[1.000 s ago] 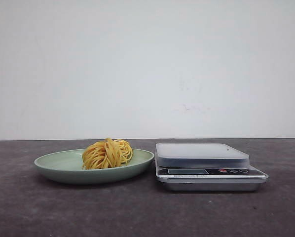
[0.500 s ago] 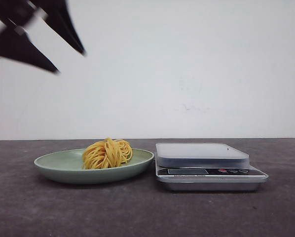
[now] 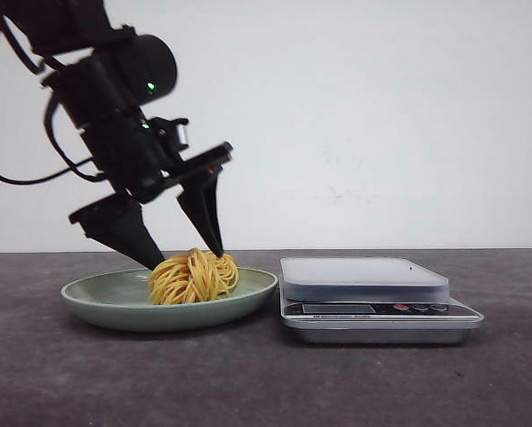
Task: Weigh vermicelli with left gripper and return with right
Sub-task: 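Lower the left gripper onto the yellow vermicelli bundle and close it, then lift the vermicelli with the left gripper and carry it over the scale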
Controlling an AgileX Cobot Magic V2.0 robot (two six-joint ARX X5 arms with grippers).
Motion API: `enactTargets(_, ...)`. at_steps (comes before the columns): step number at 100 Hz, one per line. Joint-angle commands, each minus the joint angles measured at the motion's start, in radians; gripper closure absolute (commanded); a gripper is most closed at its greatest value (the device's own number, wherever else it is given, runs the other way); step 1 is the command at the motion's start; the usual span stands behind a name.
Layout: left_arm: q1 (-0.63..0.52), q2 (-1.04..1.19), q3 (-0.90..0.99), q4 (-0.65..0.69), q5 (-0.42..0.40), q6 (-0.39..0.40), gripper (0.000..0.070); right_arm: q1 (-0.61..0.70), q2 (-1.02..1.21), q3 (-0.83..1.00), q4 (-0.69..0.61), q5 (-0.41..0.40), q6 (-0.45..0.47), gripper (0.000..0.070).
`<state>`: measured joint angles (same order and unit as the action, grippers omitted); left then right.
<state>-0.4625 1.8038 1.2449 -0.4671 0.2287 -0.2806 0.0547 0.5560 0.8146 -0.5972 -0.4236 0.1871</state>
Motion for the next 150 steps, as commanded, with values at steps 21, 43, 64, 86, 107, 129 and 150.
enactTargets(21,-0.018,0.064,0.026,0.02,-0.055,0.011,0.0281,0.014,0.011,0.018,-0.016,-0.002,-0.013,0.0084)
enactTargets(43,-0.018,0.069,0.026,0.011,-0.076,0.041,0.0689,0.014,0.011,0.018,-0.017,0.006,-0.013,0.0085)
enactTargets(64,-0.018,0.064,0.059,-0.021,-0.059,0.042,0.0689,0.014,0.011,0.018,-0.018,0.006,-0.013,0.0085)
enactTargets(86,-0.02,-0.049,0.152,-0.093,0.069,0.05,0.0689,0.014,0.011,0.018,-0.031,0.006,-0.013,0.0085)
enactTargets(107,-0.065,-0.175,0.155,0.007,0.293,-0.1,0.0689,0.014,0.011,0.018,-0.039,0.005,-0.016,0.0085)
enactTargets(129,-0.162,-0.135,0.155,0.181,0.287,-0.234,0.0689,0.014,0.011,0.018,-0.037,0.005,-0.015,0.0085)
enactTargets(150,-0.199,-0.015,0.155,0.368,0.24,-0.402,0.0689,0.014,0.011,0.018,-0.037,0.005,-0.014,0.0085)
